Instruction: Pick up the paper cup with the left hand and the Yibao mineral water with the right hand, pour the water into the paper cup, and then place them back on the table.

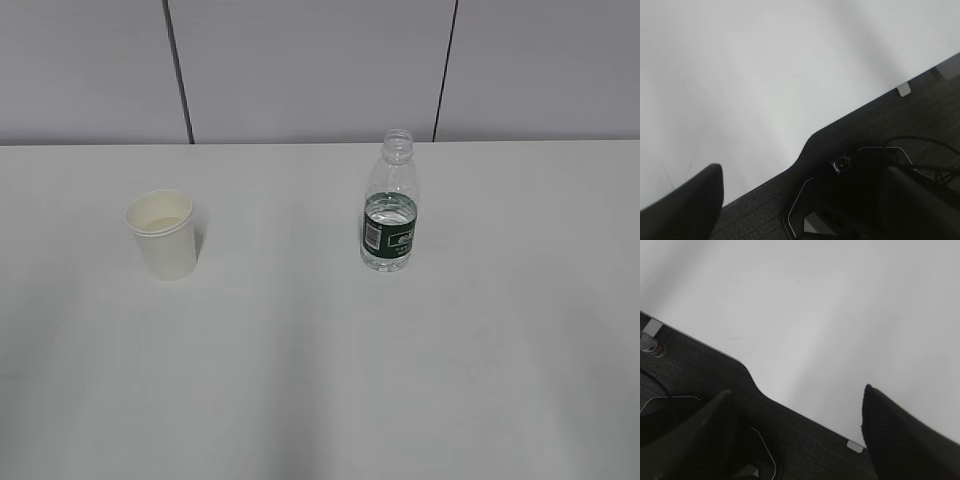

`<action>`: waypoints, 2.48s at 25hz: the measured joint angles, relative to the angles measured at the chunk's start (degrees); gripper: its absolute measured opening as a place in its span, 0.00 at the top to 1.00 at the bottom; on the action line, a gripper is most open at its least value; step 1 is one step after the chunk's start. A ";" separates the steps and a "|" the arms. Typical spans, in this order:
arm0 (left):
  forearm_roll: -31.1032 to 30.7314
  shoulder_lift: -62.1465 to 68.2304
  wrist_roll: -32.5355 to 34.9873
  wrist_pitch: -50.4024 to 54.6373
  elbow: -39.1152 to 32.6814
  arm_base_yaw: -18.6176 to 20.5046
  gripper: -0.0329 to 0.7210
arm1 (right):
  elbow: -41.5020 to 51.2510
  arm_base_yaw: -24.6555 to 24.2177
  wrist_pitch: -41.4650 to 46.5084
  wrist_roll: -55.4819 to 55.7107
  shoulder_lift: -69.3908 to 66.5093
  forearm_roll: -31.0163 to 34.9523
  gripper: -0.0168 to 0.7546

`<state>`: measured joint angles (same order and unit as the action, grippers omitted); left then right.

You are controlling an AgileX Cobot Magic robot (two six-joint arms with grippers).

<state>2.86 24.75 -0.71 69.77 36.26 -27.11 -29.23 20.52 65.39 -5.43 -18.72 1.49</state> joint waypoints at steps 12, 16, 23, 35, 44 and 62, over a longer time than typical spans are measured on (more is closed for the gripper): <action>-0.63 -3.10 0.02 -7.32 -6.43 0.00 0.20 | 0.77 0.00 0.00 3.51 0.67 -2.84 0.23; -0.63 -3.10 0.02 -7.34 -6.43 0.00 0.20 | 0.77 0.00 0.00 3.51 0.67 -2.84 0.23; -0.63 -3.10 0.02 -7.45 -6.43 0.00 0.20 | 0.77 0.00 0.00 3.51 0.67 -2.84 0.23; -0.17 -5.20 0.06 -7.56 -6.43 3.94 0.22 | 0.77 -2.58 -0.13 3.63 1.88 -2.89 0.24; -0.17 -15.75 0.06 -7.39 -6.43 20.88 0.29 | 0.77 -22.95 -0.13 3.63 11.00 -2.98 0.24; 0.07 -25.75 0.20 -6.46 -6.43 25.55 0.30 | 0.79 -25.89 0.08 3.63 19.69 -3.02 0.24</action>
<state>2.93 -1.01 -0.51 63.31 29.83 -1.56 -28.44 -5.37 65.46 -1.80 0.96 -1.53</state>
